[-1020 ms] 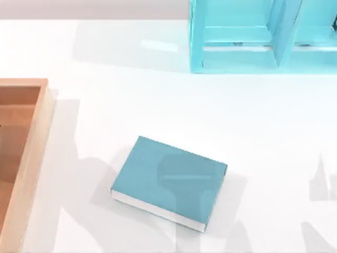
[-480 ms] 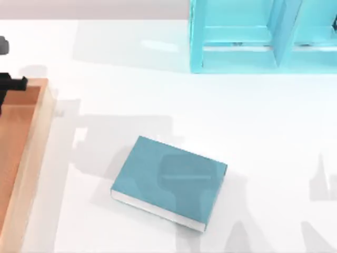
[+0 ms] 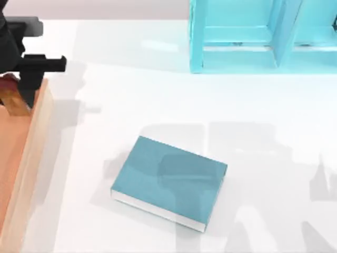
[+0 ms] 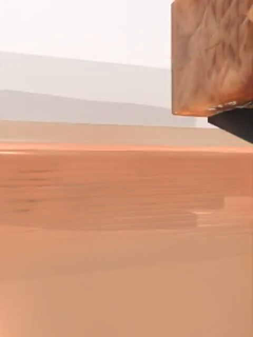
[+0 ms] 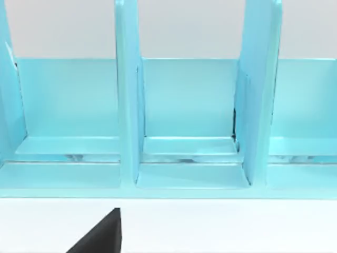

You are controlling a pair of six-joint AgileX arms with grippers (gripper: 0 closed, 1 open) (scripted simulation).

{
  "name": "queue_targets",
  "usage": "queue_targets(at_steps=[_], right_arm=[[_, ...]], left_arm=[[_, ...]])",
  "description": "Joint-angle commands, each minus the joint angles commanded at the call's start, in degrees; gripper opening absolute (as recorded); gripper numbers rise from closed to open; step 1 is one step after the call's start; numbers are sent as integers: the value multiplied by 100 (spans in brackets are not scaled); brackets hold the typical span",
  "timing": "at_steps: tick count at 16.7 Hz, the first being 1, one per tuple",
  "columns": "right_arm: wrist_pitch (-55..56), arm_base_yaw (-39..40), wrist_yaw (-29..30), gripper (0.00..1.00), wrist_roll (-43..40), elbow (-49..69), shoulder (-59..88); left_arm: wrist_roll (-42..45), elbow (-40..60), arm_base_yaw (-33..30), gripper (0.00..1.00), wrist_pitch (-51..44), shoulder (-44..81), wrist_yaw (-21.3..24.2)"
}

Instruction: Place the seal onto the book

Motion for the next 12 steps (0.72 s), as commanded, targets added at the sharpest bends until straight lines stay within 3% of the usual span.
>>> queue_targets(at_steps=[8, 12], right_arm=[[0, 0, 0, 100, 0, 0, 0], [0, 0, 0, 100, 0, 0, 0]], left_arm=[[-188, 91, -138, 0, -229, 12, 1], [-814, 22, -771, 0, -63, 479, -63]])
